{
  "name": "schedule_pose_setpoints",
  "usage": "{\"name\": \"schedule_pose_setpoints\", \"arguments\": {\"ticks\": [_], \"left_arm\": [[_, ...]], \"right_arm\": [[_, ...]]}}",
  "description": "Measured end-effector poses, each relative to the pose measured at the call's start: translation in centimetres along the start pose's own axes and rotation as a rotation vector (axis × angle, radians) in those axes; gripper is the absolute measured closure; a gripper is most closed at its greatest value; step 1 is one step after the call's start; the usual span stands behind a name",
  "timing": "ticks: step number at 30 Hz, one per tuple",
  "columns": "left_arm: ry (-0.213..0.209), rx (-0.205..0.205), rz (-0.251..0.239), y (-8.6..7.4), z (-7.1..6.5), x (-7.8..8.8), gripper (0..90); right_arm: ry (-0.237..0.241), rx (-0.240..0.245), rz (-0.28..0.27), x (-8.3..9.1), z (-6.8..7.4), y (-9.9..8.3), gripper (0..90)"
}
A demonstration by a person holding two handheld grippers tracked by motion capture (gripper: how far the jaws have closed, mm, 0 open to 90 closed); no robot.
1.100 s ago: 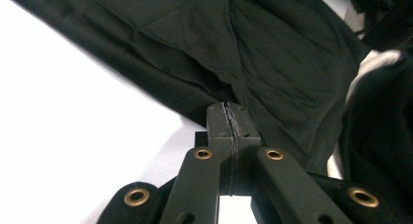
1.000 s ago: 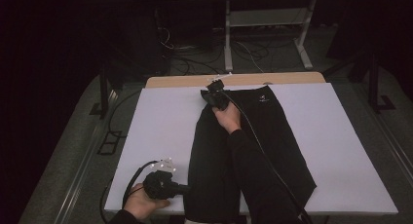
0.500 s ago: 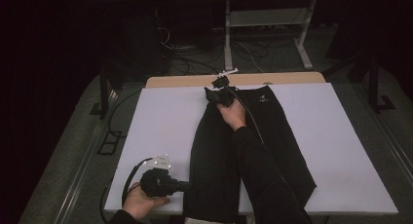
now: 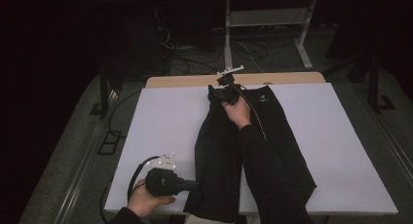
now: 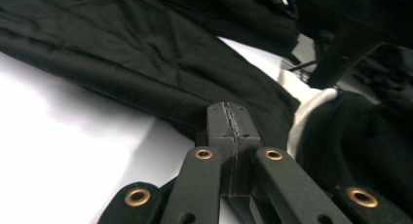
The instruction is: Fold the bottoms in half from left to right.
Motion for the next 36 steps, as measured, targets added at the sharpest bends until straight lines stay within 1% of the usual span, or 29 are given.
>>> {"name": "schedule_pose_setpoints", "arguments": {"ticks": [6, 11, 13, 14, 15, 17, 19, 21, 22, 23, 24, 25, 27, 30, 31, 32, 34, 36], "left_arm": [[-0.016, -0.005, 0.001, 0.5, -0.2, -0.7, 89.6], [-0.046, -0.018, -0.014, 1.2, -0.7, -1.5, 89.6], [-0.055, -0.014, -0.017, 1.4, -0.7, -1.7, 89.6], [-0.065, -0.007, -0.023, 1.5, -0.8, -1.8, 89.6], [-0.081, -0.008, -0.034, 1.8, -0.9, -2.1, 89.6], [-0.086, -0.015, -0.035, 1.9, -1.0, -2.3, 89.6], [-0.103, -0.024, -0.035, 2.3, -1.4, -2.8, 89.6], [-0.111, -0.027, -0.035, 2.4, -1.5, -3.0, 89.6], [-0.117, -0.032, -0.033, 2.5, -1.7, -3.5, 89.5], [-0.117, -0.032, -0.033, 2.5, -1.7, -3.5, 89.6], [-0.128, -0.034, -0.034, 2.7, -1.9, -3.9, 89.6], [-0.128, -0.034, -0.034, 2.7, -1.9, -3.9, 89.6], [-0.14, -0.03, -0.037, 3.0, -2.1, -4.6, 89.6], [-0.149, -0.017, -0.038, 3.3, -2.2, -5.0, 89.5], [-0.153, -0.025, -0.028, 3.5, -2.3, -5.5, 89.5], [-0.153, -0.025, -0.028, 3.5, -2.3, -5.5, 89.6], [-0.158, -0.028, -0.025, 3.7, -2.4, -6.0, 89.5], [-0.169, -0.024, -0.021, 3.9, -2.4, -6.6, 89.6]], "right_arm": [[-0.005, -0.008, -0.002, 0.5, -0.8, 0.0, 86.4], [-0.011, -0.001, 0.006, 0.9, -1.3, -0.1, 86.4], [-0.015, 0.005, 0.009, 1.0, -1.6, -0.1, 86.4], [-0.015, 0.005, 0.009, 1.0, -1.6, -0.1, 86.4], [-0.022, 0.001, 0.01, 1.3, -1.9, 0.0, 86.4], [-0.023, 0.0, 0.008, 1.4, -2.1, 0.0, 86.4], [-0.028, -0.004, 0.011, 1.8, -2.6, -0.1, 86.4], [-0.026, -0.008, 0.014, 2.0, -2.9, -0.2, 86.4], [-0.027, -0.006, 0.019, 2.1, -3.0, -0.2, 86.4], [-0.027, -0.006, 0.019, 2.1, -3.0, -0.2, 86.4], [-0.024, -0.004, 0.024, 2.2, -3.3, -0.3, 86.4], [-0.024, -0.004, 0.024, 2.2, -3.3, -0.3, 86.4], [-0.022, -0.006, 0.024, 2.5, -3.5, -0.1, 86.5], [-0.017, 0.0, 0.022, 2.8, -3.8, 0.2, 86.4], [-0.014, -0.004, 0.023, 3.0, -3.9, 0.2, 86.4], [-0.009, -0.008, 0.022, 3.1, -4.0, 0.3, 86.4], [-0.004, -0.012, 0.02, 3.2, -4.1, 0.4, 86.4], [0.001, -0.003, 0.028, 3.4, -4.3, 0.5, 86.4]]}}
Point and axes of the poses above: each handheld gripper's, and its own axes: x roughly backward along the jaws, y roughly out of its top, z roughly to its left, the point moved 4 cm from there along -x, roughly forward along the jaws, and after that the axes turned 15 degrees about -z, right-handed, at the moved point
